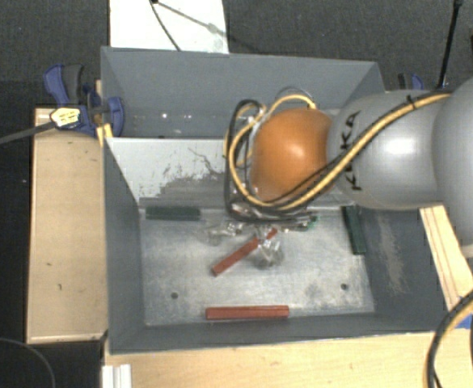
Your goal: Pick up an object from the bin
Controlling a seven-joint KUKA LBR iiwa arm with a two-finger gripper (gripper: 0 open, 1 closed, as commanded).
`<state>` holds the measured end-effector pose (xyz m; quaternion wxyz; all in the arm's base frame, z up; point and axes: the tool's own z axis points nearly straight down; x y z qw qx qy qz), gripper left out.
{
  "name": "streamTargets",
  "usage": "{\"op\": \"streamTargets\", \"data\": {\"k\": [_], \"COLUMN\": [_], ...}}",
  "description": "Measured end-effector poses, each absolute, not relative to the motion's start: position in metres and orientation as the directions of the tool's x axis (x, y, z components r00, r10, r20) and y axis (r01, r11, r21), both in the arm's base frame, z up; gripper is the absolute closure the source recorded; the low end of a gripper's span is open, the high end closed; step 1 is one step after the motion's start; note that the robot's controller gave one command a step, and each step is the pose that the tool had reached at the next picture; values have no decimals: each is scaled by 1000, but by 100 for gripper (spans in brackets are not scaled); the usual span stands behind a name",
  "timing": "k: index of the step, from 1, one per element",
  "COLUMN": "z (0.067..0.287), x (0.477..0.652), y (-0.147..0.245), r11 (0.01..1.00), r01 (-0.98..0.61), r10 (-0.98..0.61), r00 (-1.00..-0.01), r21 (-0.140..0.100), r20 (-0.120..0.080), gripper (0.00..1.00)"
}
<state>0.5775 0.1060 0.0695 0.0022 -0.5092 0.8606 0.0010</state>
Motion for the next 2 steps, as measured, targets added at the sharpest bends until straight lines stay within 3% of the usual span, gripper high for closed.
{"op": "streamTargets", "data": {"k": [1,2], "z": [71,208], "x": [578,585], "y": [105,90], "r11": [487,487], "r01": [-873,-873], "r10": [-873,-873], "r00": [-487,-487], "r21": [0,-8], "r20": [-4,-7], "gripper": [100,100]}}
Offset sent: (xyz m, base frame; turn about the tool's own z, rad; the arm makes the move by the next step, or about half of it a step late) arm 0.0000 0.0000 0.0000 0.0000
